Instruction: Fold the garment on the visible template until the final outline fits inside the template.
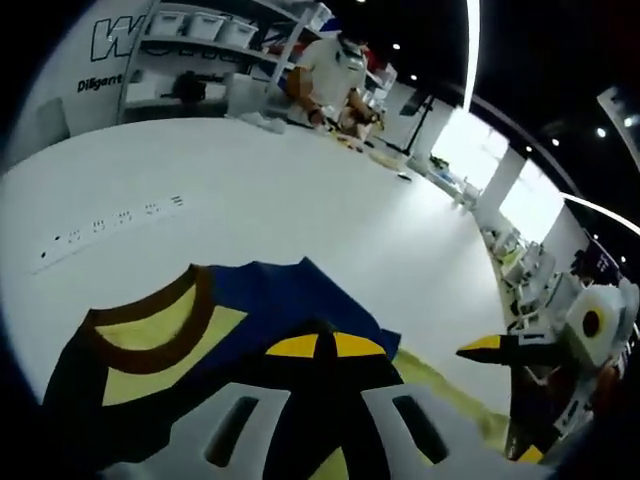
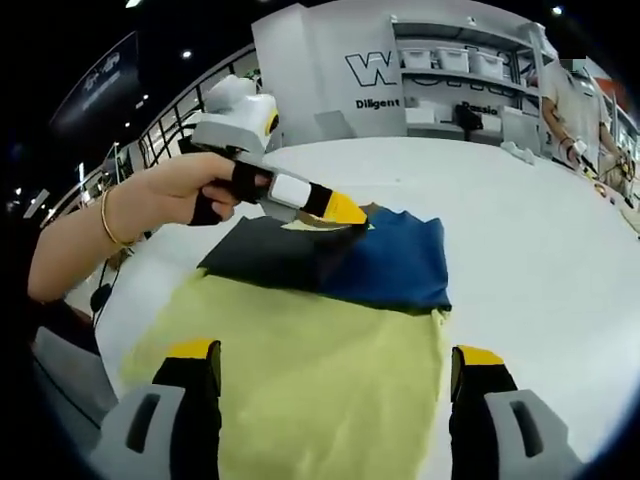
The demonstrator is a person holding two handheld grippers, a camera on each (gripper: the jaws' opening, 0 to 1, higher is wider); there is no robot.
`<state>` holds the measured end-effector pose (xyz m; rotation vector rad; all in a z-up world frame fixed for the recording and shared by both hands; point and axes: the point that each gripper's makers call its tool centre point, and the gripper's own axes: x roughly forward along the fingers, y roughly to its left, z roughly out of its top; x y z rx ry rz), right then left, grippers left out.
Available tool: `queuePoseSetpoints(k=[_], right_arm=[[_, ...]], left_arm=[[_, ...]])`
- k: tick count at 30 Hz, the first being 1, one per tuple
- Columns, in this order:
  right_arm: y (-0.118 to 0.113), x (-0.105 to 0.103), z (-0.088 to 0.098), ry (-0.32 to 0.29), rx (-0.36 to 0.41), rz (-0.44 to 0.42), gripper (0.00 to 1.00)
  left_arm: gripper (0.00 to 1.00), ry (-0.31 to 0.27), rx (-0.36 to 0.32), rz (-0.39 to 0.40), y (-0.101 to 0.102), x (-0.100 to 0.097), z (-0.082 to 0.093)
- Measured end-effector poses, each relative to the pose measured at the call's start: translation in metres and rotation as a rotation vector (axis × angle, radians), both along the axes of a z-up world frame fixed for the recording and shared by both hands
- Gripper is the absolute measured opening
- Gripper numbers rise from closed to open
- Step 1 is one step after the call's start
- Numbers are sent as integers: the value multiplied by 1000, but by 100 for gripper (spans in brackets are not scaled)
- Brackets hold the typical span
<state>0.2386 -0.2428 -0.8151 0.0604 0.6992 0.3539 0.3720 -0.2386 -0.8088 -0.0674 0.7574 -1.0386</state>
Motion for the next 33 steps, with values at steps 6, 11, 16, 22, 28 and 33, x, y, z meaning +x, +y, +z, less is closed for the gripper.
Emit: queuePoseSetpoints(k=[6,11,16,22,28,33], right_arm=[[-6,1,0,-2,-2,-22,94],[-8,1,0,-2,1,-29,93],[-19,11,4,-14,-13,-59,90],[-27,25,4,-23,-10,-78,85],[-31,37,5,-27,22,-97,81],[-36,45,5,-37,5,-107,75]], left_arm=[[10,1,-24,-21,-8,-6,1],[20,-14,-19,-18,-6,-5,5],[29,-80,14,7,25,-5,24],[46,-128,81,53,61,-5,30],[61,-151,142,107,94,-10,22],[62,-141,166,151,120,-25,12]])
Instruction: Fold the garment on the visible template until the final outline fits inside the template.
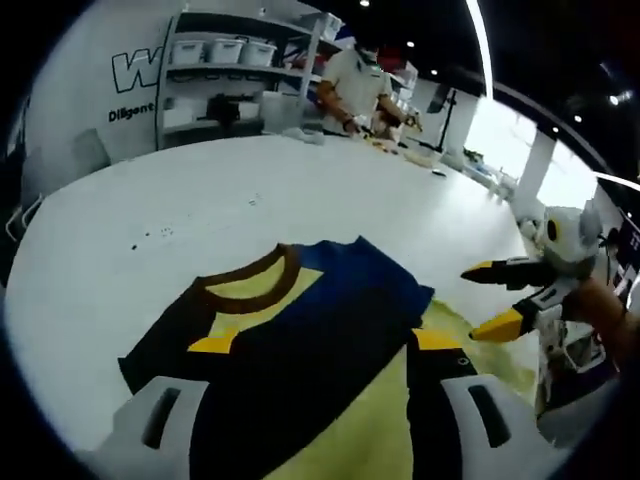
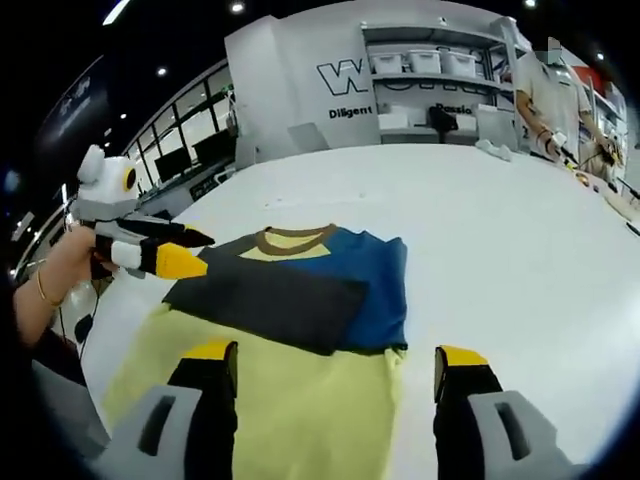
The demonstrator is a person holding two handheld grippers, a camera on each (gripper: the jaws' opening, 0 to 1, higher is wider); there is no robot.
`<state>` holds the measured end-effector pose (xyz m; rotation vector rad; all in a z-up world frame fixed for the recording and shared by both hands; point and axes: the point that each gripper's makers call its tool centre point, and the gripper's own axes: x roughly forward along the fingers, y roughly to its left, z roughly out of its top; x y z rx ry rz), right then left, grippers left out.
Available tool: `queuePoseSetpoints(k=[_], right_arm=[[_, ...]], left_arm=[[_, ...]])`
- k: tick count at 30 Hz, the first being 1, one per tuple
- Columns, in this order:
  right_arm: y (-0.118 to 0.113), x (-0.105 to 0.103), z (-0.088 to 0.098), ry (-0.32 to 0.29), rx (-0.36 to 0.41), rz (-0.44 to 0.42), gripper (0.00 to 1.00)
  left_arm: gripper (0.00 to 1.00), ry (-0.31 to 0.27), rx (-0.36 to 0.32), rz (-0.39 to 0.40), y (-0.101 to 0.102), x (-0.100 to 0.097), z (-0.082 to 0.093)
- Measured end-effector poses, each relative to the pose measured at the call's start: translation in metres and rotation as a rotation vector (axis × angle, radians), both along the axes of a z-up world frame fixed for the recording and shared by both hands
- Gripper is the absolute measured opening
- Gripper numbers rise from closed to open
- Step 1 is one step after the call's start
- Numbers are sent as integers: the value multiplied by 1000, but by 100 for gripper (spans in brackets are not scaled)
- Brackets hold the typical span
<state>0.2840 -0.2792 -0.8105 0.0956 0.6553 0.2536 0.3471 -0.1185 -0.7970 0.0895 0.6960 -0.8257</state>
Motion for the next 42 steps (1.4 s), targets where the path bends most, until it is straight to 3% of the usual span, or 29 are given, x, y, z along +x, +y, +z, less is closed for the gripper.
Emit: queuePoseSetpoints(k=[3,5,8,13,20,26,30,34,36,40,42], right_arm=[[2,2,0,5,14,9,70],[1,4,-2,11,17,-3,69],[-1,6,-6,21,-6,-8,63],[-4,10,-11,34,-23,-14,58],[-17,21,-18,40,-69,-57,42],[-27,26,-29,47,-71,-97,29],[-31,30,-34,47,-70,-121,22],[-34,32,-40,54,-99,-120,0],[-39,30,-42,62,-128,-136,0],[-41,30,-42,61,-101,-146,0],[-41,31,-40,53,-101,-144,11]], left_arm=[[61,0,69,22,19,-4,-10],[60,-7,52,41,30,-7,-7],[56,14,3,138,49,-6,-3],[49,21,15,169,76,-13,-10],[44,40,50,264,107,-14,-29],[34,98,40,298,118,-21,-43],[32,111,51,312,123,-23,-49],[29,121,62,319,127,-25,-55],[27,137,61,322,126,-27,-58],[26,145,60,322,125,-28,-61],[25,150,60,320,124,-29,-62]])
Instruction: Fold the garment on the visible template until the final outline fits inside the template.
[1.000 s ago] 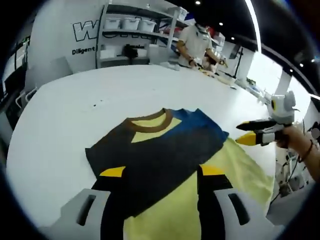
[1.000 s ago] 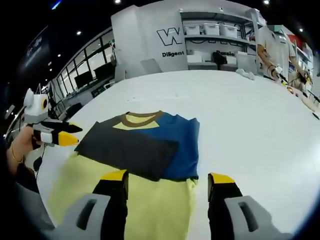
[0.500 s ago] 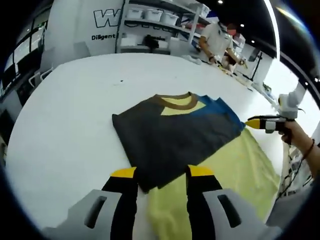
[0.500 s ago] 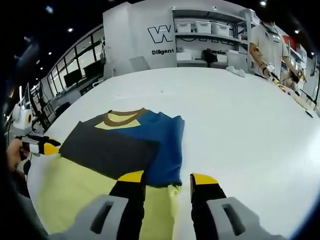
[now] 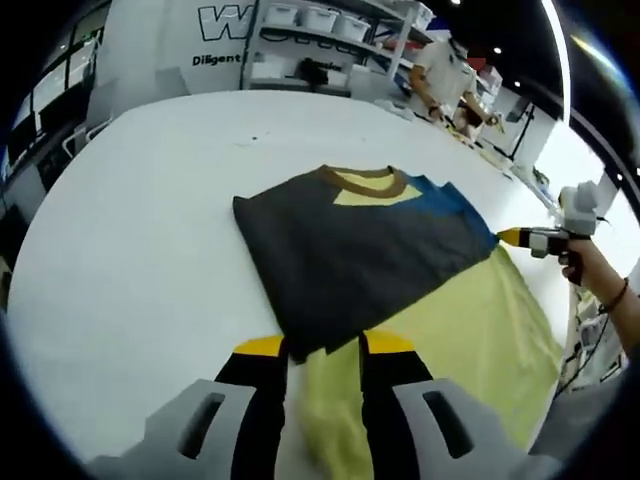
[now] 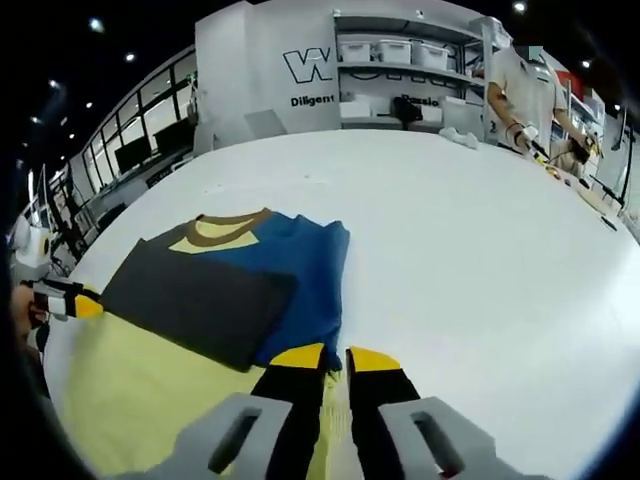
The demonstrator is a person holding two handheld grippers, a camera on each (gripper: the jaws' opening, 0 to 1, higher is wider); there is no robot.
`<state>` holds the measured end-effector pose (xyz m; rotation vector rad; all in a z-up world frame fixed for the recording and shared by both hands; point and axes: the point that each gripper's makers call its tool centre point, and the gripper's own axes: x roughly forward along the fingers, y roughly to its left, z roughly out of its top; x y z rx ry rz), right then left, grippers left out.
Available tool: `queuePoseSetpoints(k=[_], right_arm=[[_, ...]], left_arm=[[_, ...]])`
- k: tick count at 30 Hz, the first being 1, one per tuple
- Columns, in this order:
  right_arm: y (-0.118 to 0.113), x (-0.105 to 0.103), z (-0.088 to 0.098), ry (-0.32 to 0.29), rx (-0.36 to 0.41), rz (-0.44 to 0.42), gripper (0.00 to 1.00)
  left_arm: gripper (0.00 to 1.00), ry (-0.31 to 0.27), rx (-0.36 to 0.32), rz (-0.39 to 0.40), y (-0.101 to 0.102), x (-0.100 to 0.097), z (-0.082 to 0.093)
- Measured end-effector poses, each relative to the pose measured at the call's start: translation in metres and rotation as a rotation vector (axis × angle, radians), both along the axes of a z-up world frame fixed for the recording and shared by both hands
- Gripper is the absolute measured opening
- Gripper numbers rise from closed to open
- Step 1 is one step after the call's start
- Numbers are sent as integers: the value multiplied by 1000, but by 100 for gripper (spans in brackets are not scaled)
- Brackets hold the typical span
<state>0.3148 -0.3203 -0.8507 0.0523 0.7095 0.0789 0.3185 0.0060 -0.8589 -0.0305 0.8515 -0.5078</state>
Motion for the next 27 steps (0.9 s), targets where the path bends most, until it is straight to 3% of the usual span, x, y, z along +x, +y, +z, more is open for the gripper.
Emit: queuePoseSetpoints(k=[2,5,11,15,21,24,27], right_arm=[[4,1,-1,4,26,8,16],[2,1,-5,17,-5,20,7],[5,-1,-11,41,4,19,2],[4,-4,-9,14,70,-72,0],[2,-10,-9,-41,152,-196,0],[1,-12,-11,-35,179,-211,0],[3,-10,-11,-24,157,-187,0]], left_arm=[[25,-4,-1,1,0,0,0],[24,1,-8,6,0,0,0],[18,4,13,27,2,-2,-2],[9,-7,32,50,6,1,-3],[6,-22,45,62,5,2,-4],[5,-31,48,80,6,3,-4],[4,-34,49,85,7,4,-4]])
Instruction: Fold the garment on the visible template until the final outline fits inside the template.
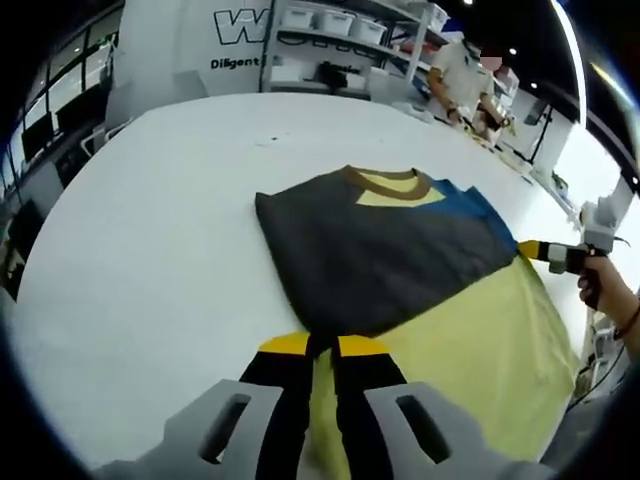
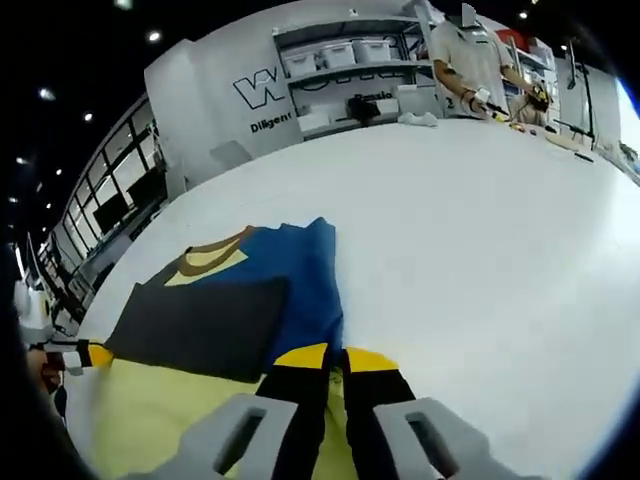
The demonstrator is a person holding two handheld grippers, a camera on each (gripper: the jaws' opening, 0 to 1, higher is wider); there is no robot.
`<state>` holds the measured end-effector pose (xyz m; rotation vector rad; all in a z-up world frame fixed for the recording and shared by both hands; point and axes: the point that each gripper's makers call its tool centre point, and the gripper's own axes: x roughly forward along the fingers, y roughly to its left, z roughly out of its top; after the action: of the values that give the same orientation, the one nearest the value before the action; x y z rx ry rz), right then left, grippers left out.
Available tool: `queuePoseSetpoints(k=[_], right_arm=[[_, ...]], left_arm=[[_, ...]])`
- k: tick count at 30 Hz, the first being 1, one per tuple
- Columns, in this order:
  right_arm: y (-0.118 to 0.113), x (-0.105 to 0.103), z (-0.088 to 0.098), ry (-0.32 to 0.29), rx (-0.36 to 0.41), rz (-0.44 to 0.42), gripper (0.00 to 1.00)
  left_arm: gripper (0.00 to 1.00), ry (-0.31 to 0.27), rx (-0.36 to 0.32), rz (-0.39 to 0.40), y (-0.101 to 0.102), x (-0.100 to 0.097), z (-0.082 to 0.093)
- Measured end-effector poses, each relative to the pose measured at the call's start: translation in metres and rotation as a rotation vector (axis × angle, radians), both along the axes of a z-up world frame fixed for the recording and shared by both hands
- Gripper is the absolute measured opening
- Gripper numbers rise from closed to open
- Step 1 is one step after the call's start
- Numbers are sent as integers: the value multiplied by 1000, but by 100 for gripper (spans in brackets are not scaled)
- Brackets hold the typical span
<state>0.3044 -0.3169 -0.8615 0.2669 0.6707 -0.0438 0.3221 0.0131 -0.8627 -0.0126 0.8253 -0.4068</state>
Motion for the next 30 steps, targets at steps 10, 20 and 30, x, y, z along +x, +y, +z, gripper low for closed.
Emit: queuePoseSetpoints(k=[10,20,30], right_arm=[[13,0,1,28,-12,50,0],[54,5,0,42,20,178,0],[80,10,-1,61,42,258,0]], left_arm=[[2,-4,53,1,17,1,1],[2,-2,68,65,60,0,1],[2,2,95,51,88,-2,4]])
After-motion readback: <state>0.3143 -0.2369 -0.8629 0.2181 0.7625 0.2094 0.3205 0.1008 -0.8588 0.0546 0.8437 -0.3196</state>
